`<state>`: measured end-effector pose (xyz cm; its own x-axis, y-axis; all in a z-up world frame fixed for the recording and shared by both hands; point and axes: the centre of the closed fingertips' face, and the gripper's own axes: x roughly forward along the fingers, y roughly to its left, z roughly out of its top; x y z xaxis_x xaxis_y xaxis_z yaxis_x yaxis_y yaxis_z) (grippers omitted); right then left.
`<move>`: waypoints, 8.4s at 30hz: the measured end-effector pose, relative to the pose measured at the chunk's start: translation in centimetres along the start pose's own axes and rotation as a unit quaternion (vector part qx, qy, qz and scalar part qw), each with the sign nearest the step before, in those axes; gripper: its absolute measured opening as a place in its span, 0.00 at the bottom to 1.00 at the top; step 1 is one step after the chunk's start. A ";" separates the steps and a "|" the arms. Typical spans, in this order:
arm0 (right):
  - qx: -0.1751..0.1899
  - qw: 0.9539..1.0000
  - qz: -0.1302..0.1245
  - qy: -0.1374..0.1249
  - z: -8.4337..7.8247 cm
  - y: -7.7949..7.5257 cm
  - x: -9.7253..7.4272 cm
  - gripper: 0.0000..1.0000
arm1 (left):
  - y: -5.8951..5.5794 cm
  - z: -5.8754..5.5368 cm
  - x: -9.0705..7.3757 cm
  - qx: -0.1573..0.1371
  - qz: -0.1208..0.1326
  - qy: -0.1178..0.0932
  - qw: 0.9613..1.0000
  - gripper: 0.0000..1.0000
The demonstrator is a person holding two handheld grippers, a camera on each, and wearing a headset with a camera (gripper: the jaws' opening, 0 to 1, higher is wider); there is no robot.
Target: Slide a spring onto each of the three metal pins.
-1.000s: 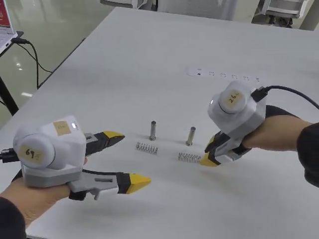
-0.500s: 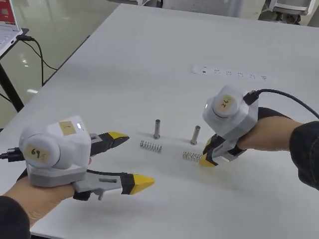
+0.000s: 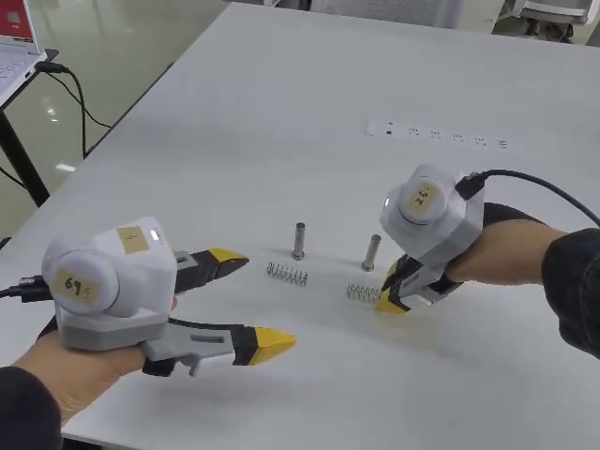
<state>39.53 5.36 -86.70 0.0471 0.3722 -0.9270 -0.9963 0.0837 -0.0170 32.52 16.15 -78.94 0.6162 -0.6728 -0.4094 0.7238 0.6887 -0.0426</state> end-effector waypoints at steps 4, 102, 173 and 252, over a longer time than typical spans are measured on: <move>-0.006 1.000 -0.001 0.000 0.0 0.1 -0.1 0.13 | -0.1 0.0 0.1 0.000 -0.002 0.000 1.000 0.63; -0.155 0.985 0.060 -0.043 4.6 9.1 -6.1 0.14 | -6.5 2.5 2.8 0.074 -0.133 -0.017 0.988 0.07; -0.142 0.983 0.079 -0.080 8.1 11.2 -7.9 0.13 | -7.3 2.0 3.1 0.072 -0.149 -0.007 0.986 0.08; -0.060 0.998 0.005 -0.033 3.6 1.7 -8.9 0.13 | -1.5 0.3 1.2 -0.013 -0.034 -0.003 0.999 0.60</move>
<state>37.69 5.56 -77.12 0.0369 0.4334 -0.9005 -0.9980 -0.0310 -0.0558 32.26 14.19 -79.14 0.5681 -0.7196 -0.3991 0.7554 0.6485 -0.0940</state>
